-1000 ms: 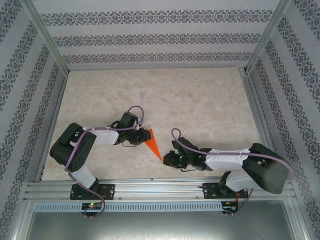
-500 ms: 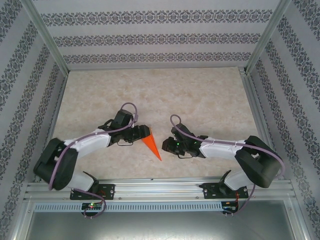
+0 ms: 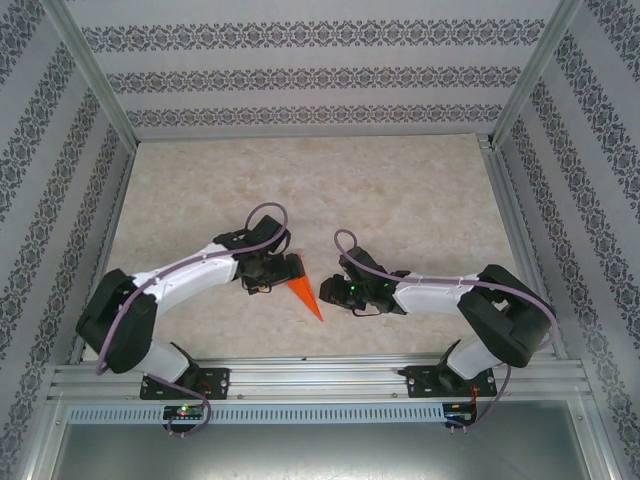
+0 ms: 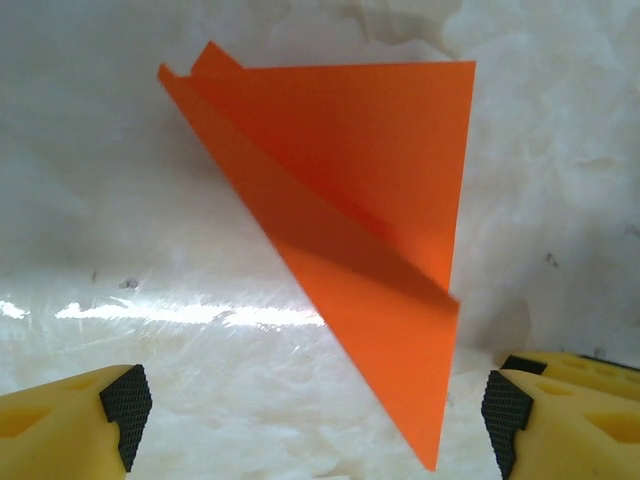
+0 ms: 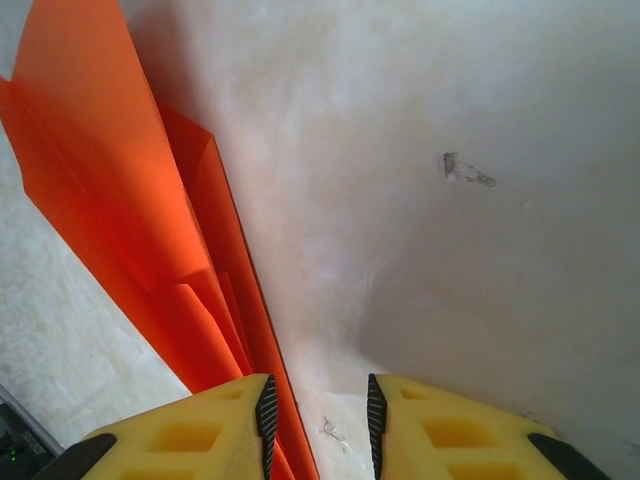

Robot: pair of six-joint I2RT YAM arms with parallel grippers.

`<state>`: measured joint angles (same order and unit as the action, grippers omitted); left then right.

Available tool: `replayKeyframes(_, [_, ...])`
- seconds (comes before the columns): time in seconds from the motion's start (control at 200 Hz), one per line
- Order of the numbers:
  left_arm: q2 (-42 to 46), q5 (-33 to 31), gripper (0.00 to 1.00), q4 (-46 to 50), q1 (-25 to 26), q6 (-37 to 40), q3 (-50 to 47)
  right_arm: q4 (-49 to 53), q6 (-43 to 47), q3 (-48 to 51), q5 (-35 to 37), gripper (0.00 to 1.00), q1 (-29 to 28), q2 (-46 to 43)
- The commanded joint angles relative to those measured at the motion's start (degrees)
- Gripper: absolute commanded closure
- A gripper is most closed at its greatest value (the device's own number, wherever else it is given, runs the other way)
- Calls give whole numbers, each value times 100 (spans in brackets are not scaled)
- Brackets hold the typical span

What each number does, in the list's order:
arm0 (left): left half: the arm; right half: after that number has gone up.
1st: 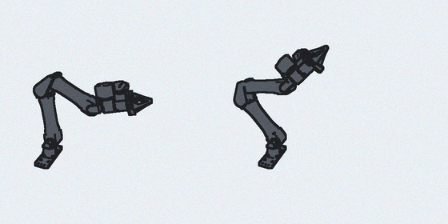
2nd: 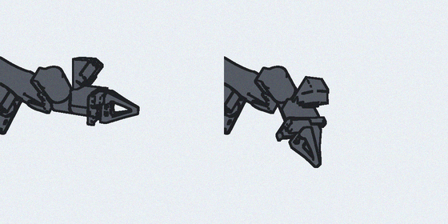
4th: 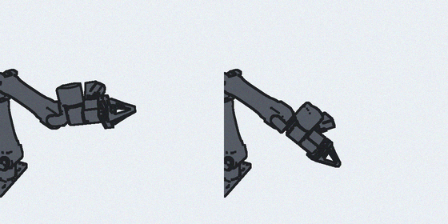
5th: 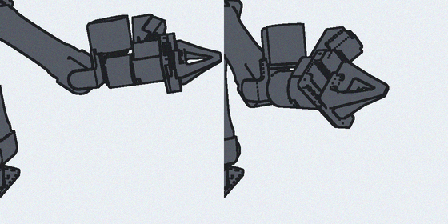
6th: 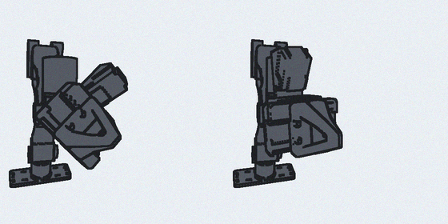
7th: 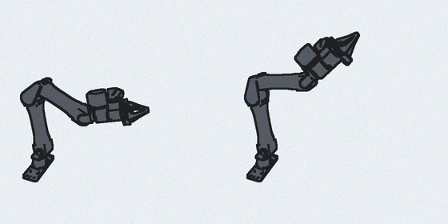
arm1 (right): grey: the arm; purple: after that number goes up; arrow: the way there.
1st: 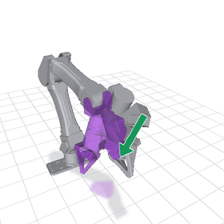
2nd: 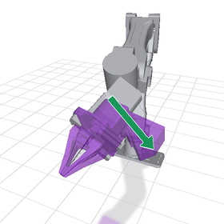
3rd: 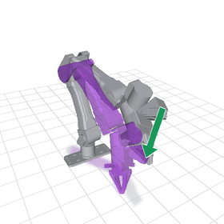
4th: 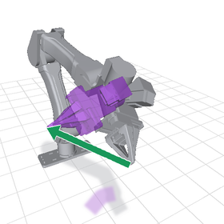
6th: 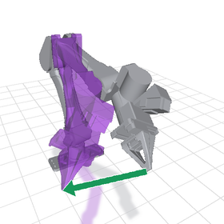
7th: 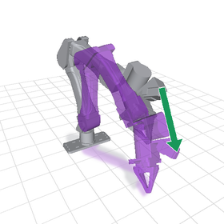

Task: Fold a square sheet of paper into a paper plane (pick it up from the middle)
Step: Fold the wing for the fifth time at the center of the table.

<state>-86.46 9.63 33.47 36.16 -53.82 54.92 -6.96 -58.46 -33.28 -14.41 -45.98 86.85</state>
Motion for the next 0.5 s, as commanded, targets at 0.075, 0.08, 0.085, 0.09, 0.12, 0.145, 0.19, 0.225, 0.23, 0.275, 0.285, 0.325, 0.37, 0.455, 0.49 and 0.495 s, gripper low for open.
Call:
replayKeyframes(0.075, [-1031,-490,11,1425,261,-274,1126,-99,123,-64,-27,67,-34,-67])
replayKeyframes(0.08, [-1062,-493,11,1451,269,-271,1148,-93,123,-65,-31,67,-39,-70])
replayKeyframes(0.085, [-1095,-500,11,1478,273,-270,1172,-94,128,-65,-33,68,-36,-66])
replayKeyframes(0.09, [-1125,-507,11,1504,280,-270,1215,-90,126,-65,-34,67,-40,-64])
replayKeyframes(0.12, [-1297,-546,11,1635,324,-239,1374,-90,124,-73,-26,68,-44,-76])
replayKeyframes(0.145, [-1427,-566,12,1745,359,-196,1494,-86,124,-75,-17,67,-52,-73])
replayKeyframes(0.19, [-1594,-617,13,1882,406,-173,1673,-86,115,-82,-6,67,-60,-87])
replayKeyframes(0.225, [-1649,-637,14,1896,426,-161,1714,-84,120,-91,-8,67,-63,-81])
replayKeyframes(0.23, [-1652,-642,14,1893,426,-163,1715,-81,117,-91,-8,67,-62,-81])
replayKeyframes(0.275, [-1647,-645,16,1857,436,-180,1699,-85,124,-115,-8,67,-72,-67])
replayKeyframes(0.285, [-1640,-648,17,1852,429,-183,1692,-81,124,-117,-8,67,-70,-71])
replayKeyframes(0.325, [-1616,-672,20,1854,427,-184,1682,-90,145,-138,-24,67,-78,-51])
replayKeyframes(0.37, [-1581,-724,24,1887,427,-189,1659,-84,171,-161,-32,67,-90,-45])
replayKeyframes(0.455, [-1494,-758,31,1902,427,-174,1566,-52,235,-212,-37,67,-96,1])
replayKeyframes(0.49, [-1435,-777,34,1888,426,-181,1505,-50,251,-222,-46,66,-104,27])
replayKeyframes(0.495, [-1422,-778,34,1880,427,-181,1492,-50,253,-223,-45,67,-104,31])
